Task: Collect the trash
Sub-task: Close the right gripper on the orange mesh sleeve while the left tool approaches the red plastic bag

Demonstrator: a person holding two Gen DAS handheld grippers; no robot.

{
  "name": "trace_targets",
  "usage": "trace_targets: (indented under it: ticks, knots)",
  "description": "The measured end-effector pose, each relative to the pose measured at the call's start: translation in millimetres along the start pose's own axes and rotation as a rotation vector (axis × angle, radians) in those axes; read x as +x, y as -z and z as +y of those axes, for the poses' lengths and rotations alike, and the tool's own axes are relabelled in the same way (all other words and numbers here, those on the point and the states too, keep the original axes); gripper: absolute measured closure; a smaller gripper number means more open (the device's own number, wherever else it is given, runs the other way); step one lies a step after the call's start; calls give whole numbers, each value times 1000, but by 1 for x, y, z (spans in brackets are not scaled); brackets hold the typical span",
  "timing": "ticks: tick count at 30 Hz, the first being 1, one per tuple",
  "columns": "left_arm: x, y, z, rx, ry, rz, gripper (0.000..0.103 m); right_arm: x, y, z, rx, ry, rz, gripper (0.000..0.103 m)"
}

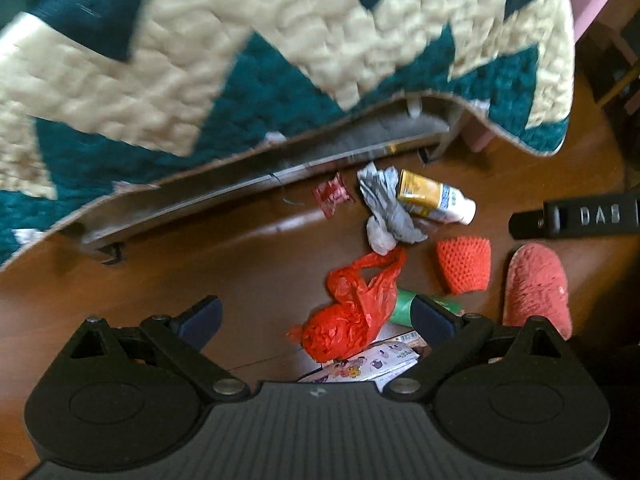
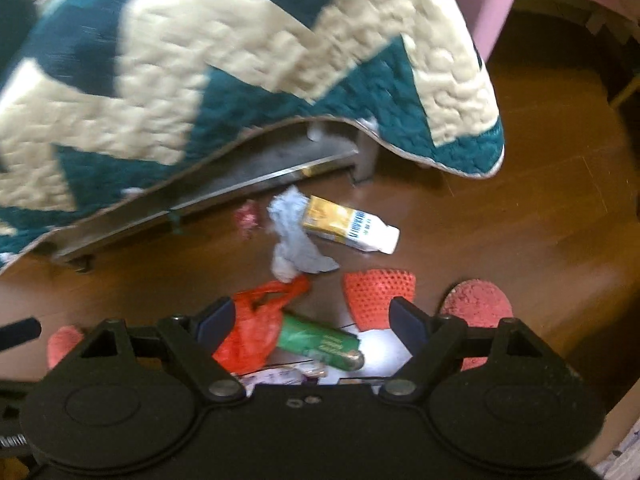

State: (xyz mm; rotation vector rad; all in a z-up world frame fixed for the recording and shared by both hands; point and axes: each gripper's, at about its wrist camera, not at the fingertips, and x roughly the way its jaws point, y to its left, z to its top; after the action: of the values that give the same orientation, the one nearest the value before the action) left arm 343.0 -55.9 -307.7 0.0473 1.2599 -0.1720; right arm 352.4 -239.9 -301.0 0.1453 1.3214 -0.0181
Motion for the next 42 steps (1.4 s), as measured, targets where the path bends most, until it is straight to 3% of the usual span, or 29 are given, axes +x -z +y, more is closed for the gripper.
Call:
trace_targets:
  ticks: [7, 17, 28, 32, 33, 36, 37, 38, 39, 41, 42]
  knots:
    - [74, -1, -13, 63, -1, 68, 2, 78, -23, -17, 17, 5, 137, 19]
    - [163, 7, -12, 25, 68, 200, 2, 183, -19, -38, 24, 80, 269, 19]
    - [215, 20, -21, 21, 130, 293, 3, 240, -2, -54, 139, 82, 328, 19]
    - [223, 21, -17, -4, 152, 320, 24, 248, 3, -57, 153, 78, 339, 21]
    - [225, 21, -15, -11, 144, 326, 24, 249, 3, -56, 152, 76, 341, 22]
    - [223, 19, -11, -23, 158, 323, 32, 253, 6, -54, 141, 72, 352, 35]
    - [222, 18, -10, -27, 163, 324, 36, 254, 6, -53, 138, 73, 363, 50]
    - [221, 17, -9, -35, 167, 325, 45, 254, 6, -52, 138, 72, 371, 59]
    - [221, 16, -7, -43, 172, 328, 55, 253, 7, -52, 135, 66, 375, 62]
    - [218, 16, -4, -61, 179, 334, 71, 249, 7, -49, 120, 74, 379, 84]
    - [217, 16, -2, -66, 181, 334, 74, 246, 6, -47, 111, 79, 380, 88]
